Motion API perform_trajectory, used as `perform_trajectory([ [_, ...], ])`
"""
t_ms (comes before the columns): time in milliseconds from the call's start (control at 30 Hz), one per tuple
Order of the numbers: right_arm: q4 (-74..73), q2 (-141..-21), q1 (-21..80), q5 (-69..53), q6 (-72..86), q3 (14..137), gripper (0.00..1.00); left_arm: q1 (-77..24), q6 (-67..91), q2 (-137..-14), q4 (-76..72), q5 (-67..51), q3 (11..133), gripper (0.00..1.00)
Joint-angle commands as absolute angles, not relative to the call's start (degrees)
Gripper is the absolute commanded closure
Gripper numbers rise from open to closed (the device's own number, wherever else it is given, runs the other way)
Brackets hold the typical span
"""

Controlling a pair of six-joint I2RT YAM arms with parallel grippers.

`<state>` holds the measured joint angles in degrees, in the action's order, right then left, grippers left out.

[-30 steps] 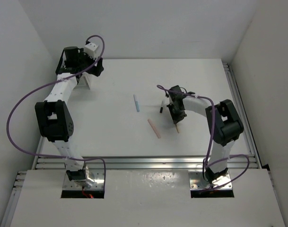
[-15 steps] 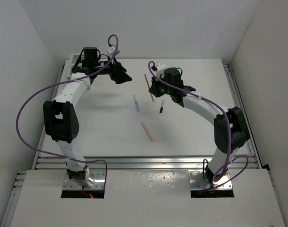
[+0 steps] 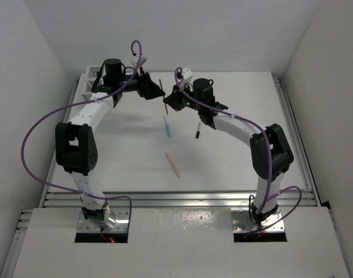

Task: Organize the makeup

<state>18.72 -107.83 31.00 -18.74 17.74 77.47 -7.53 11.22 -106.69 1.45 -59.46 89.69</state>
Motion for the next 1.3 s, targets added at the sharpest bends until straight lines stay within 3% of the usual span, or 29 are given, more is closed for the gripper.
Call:
perform_trajectory([
  [0,24.1,-107.3,32.1,-21.4,19.2,79.3,1.00,-7.8,13.8,-104.8,-2.5,-57.4,88.9,0.29],
  [133,24.5,-107.6,32.6,-22.1,20.1,79.2,1.00,-8.3,15.2,-104.8,-4.7,-56.3,88.3,0.46],
  [233,24.3,-108.0,32.9,-22.8,20.7,79.5,1.00,-8.3,15.2,-104.8,-4.7,-55.7,88.3,0.67],
  [267,24.3,-108.1,32.9,-23.1,20.7,79.5,1.00,-8.3,15.2,-104.8,-4.7,-55.7,88.3,0.83],
  [367,24.2,-108.1,33.0,-23.6,21.1,79.4,1.00,-8.3,14.5,-104.8,-3.6,-54.6,88.3,1.00],
  [433,23.7,-107.8,33.0,-23.6,21.2,79.0,0.79,-7.8,13.3,-104.2,-2.3,-53.8,88.9,1.00],
  [467,23.4,-107.9,33.0,-23.4,21.0,78.6,0.54,-7.0,12.4,-104.2,-1.4,-53.3,88.9,1.00],
  [567,20.9,-106.8,32.8,-21.1,19.6,77.4,0.14,-4.2,8.2,-104.2,3.4,-49.5,92.7,1.00],
  [633,19.1,-105.9,32.4,-19.6,18.9,76.7,0.00,-0.7,2.6,-104.9,8.9,-43.6,97.4,1.00],
  [867,17.7,-100.1,30.9,-15.6,16.5,66.5,0.00,12.6,-10.2,-105.7,2.3,-22.9,100.7,1.00],
  [1267,12.8,-99.2,30.6,-14.6,13.5,65.3,0.00,16.2,-10.7,-119.3,-12.6,-24.0,106.6,1.00],
])
